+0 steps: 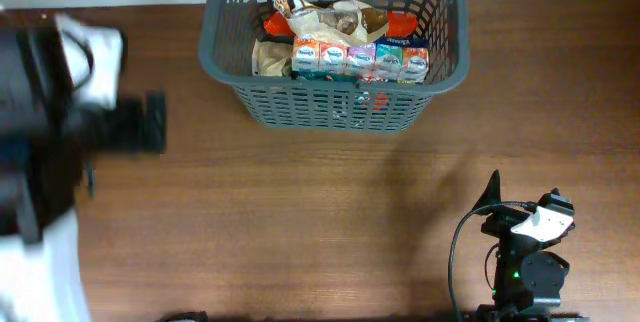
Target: Pack container
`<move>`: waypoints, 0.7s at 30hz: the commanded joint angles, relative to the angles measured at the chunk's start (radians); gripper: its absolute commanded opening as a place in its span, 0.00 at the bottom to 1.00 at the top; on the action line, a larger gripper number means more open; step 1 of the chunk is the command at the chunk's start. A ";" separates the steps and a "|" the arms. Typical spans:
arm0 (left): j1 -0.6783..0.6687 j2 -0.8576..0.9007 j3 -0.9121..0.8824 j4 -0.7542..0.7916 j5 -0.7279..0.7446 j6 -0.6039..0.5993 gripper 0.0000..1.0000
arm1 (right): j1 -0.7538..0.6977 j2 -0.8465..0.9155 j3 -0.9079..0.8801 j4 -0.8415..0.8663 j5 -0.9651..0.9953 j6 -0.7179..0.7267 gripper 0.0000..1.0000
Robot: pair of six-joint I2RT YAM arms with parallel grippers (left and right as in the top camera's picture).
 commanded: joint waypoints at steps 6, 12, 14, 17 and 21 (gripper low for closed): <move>-0.032 -0.489 -0.601 0.669 0.099 -0.030 0.99 | 0.009 -0.011 -0.006 -0.004 0.019 -0.003 0.99; -0.057 -0.841 -1.122 1.069 0.098 -0.029 0.99 | 0.009 -0.011 -0.006 -0.004 0.019 -0.003 0.99; -0.057 -0.938 -1.252 1.092 0.099 -0.029 0.99 | 0.009 -0.011 -0.006 -0.004 0.019 -0.003 0.99; -0.057 -1.068 -1.416 1.091 0.113 -0.030 0.99 | 0.009 -0.011 -0.006 -0.004 0.019 -0.003 0.99; -0.057 -1.207 -1.604 1.091 0.129 -0.030 0.99 | 0.009 -0.011 -0.006 -0.004 0.019 -0.003 0.99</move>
